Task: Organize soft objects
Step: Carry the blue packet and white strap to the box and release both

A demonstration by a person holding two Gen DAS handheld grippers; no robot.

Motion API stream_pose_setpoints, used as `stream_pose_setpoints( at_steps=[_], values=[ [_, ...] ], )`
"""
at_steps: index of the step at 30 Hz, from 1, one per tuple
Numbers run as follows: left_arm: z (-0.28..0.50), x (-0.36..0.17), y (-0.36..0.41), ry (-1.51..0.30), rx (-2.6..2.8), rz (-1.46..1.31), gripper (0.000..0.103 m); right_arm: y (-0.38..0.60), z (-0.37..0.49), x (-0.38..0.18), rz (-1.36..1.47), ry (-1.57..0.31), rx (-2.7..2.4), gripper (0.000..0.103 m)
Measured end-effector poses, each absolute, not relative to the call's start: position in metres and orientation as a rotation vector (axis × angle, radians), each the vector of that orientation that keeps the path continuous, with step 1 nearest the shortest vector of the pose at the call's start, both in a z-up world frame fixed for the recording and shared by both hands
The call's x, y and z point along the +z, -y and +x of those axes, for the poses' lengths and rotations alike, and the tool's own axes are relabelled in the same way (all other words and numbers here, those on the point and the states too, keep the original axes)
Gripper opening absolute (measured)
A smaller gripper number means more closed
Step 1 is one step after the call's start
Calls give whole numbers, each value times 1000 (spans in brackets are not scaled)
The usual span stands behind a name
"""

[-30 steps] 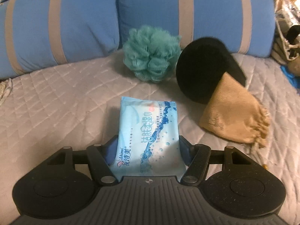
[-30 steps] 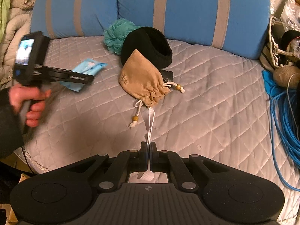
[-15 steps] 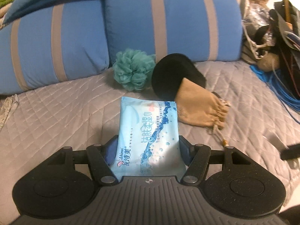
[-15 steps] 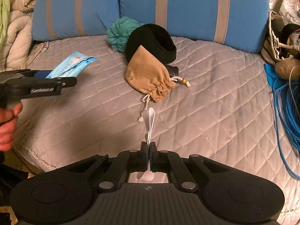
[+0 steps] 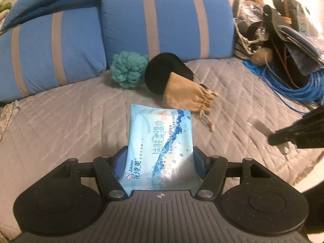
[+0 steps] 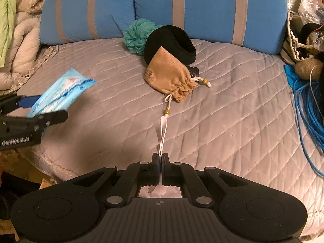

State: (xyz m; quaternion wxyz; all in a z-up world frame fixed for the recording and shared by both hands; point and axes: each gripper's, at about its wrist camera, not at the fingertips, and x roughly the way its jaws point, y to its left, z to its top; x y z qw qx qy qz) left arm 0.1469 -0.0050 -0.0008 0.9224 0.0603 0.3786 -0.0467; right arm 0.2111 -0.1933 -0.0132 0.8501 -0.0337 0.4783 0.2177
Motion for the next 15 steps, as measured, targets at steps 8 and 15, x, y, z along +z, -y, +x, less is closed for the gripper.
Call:
stream_pose_setpoints(
  at_steps=[8, 15],
  values=[
    [115, 3, 10, -786, -147, 111, 64, 188, 183, -11, -68, -1009, 476, 4],
    [91, 2, 15, -819, -170, 113, 64, 190, 161, -11, -53, -1024, 476, 4]
  ],
)
